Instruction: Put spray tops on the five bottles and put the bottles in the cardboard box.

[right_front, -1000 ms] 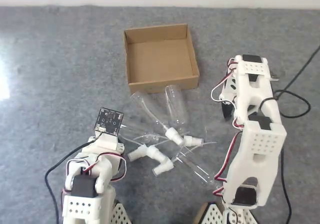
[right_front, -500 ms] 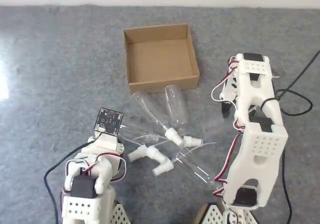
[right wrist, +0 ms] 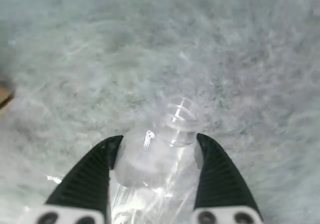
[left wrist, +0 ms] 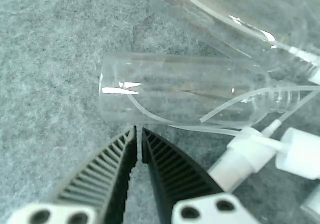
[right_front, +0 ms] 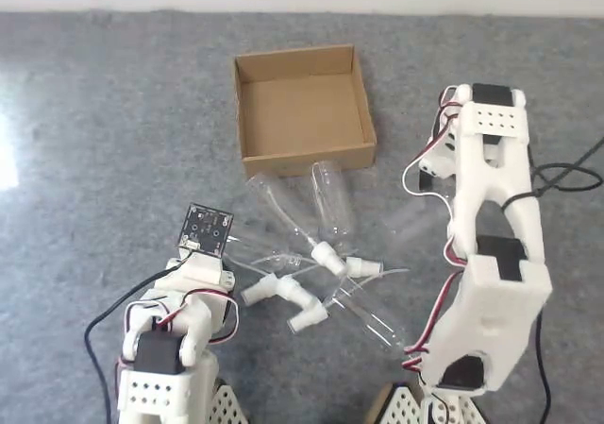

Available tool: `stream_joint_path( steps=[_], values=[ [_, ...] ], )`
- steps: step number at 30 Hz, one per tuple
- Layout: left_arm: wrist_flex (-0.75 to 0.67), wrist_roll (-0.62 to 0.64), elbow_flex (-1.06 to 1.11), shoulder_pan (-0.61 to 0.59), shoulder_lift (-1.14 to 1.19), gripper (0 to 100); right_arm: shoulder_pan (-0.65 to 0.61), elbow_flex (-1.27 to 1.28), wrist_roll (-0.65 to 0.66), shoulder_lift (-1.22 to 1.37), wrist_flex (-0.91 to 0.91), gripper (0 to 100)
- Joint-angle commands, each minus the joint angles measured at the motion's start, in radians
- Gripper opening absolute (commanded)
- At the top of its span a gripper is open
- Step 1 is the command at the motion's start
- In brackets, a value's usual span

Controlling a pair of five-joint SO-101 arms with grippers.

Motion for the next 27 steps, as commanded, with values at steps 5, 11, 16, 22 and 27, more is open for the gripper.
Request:
stream_joint_path(
  steps=[5, 11, 16, 22, 27],
  values=[
    [0.003, -0.005, -0.010, -0.005, -0.023, 2, 0.013, -0.006, 0.285, -0.143, 0.015, 1.9],
    [0.003, -0.005, -0.010, -0.005, -0.023, 2, 0.007, -0.003, 0.506, -0.216, 0.073, 0.7],
    [0.003, -0.005, -0.010, -0.005, -0.023, 2, -0.018, -0.002, 0.660, -0.309, 0.114, 0.7],
    [0.003, -0.005, -0.010, -0.005, -0.023, 2, -0.039, 0.000, 0.721, -0.432, 0.151, 0.7],
    [0.003, -0.005, -0.010, -0.005, -0.023, 2, -0.085, 0.071, 0.724, -0.533, 0.140, 0.7]
  ],
)
